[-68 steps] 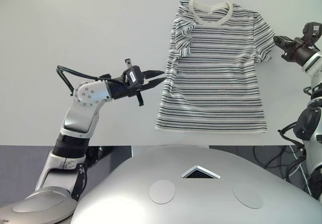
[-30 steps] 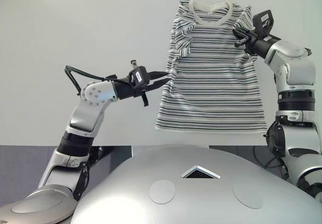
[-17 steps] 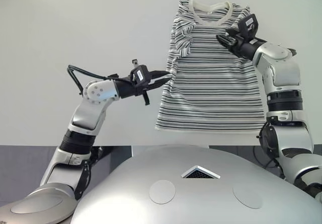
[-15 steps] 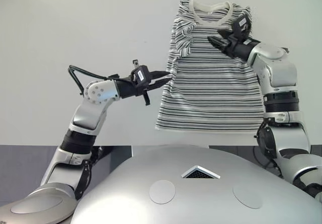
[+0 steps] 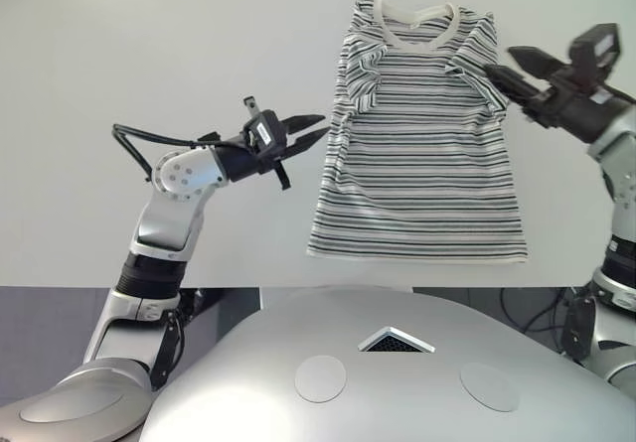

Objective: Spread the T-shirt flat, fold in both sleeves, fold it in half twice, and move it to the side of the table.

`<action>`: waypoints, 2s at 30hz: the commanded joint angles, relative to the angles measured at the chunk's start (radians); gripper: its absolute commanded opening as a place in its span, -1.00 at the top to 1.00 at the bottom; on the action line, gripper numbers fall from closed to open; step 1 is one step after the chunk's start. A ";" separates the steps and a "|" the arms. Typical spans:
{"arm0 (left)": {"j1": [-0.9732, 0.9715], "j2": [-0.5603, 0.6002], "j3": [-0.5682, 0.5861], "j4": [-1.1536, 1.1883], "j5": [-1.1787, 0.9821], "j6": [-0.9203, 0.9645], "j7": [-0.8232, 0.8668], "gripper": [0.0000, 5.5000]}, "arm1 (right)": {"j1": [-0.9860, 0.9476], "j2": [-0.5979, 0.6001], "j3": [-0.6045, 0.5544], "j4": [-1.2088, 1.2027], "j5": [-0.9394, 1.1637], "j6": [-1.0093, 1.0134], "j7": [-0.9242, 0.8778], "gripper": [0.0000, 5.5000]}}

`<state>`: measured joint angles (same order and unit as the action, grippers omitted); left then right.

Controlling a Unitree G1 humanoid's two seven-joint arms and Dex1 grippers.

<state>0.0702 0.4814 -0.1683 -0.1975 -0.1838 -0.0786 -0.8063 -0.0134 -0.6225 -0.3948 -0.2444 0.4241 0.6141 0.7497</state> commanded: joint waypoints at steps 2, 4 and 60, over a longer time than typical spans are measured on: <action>0.070 0.083 0.076 0.071 0.196 -0.249 0.098 0.72 | 0.052 -0.067 -0.105 0.246 -0.073 -0.274 0.039 0.18; 0.144 0.161 0.062 0.086 0.296 -0.361 0.089 0.72 | 0.164 -0.138 -0.058 0.280 -0.154 -0.424 0.142 0.18; 0.347 0.329 0.111 -0.007 0.716 -0.913 0.321 0.72 | 0.432 -0.312 -0.113 0.210 0.086 -0.791 0.465 0.18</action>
<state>0.3888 0.7773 -0.0738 -0.2165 0.4391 -0.9130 -0.5118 0.3954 -0.8820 -0.4431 -0.0375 0.4891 -0.1819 1.1556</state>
